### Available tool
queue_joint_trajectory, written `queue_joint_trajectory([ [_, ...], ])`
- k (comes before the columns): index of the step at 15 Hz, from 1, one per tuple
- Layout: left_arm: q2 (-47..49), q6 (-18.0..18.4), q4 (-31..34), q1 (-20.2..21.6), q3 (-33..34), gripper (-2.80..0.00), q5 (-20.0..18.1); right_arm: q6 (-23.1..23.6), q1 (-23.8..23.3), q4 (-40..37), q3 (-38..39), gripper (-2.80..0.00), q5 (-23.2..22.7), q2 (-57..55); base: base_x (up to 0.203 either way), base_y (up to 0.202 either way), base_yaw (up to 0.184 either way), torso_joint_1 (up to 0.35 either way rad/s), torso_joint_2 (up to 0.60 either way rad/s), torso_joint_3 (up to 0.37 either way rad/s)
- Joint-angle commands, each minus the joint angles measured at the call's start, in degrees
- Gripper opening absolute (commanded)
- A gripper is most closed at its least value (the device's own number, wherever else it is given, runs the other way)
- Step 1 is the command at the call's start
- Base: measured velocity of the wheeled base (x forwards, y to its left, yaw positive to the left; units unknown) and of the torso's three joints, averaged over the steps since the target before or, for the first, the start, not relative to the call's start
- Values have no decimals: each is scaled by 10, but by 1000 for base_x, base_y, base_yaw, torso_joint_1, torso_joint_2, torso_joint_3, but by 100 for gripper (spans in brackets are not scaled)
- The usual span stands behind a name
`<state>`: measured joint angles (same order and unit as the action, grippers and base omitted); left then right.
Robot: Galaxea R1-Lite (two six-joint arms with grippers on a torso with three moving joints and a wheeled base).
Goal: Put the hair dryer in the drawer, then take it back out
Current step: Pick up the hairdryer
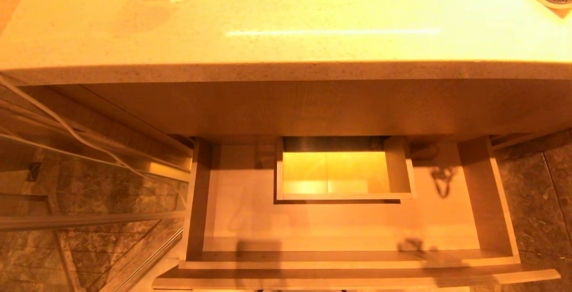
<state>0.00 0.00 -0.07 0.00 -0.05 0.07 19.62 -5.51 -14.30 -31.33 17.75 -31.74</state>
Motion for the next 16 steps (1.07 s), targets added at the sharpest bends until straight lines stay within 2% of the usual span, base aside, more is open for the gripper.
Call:
queue_joint_trajectory([
  [1,0,0,0,0,0,-280,0,4,1,3,2,-280,0,1,0,0,0,76,-137,-79],
  [16,0,0,0,0,0,-280,0,4,0,2,10,-280,4,17,0,0,0,5,-8,-5],
])
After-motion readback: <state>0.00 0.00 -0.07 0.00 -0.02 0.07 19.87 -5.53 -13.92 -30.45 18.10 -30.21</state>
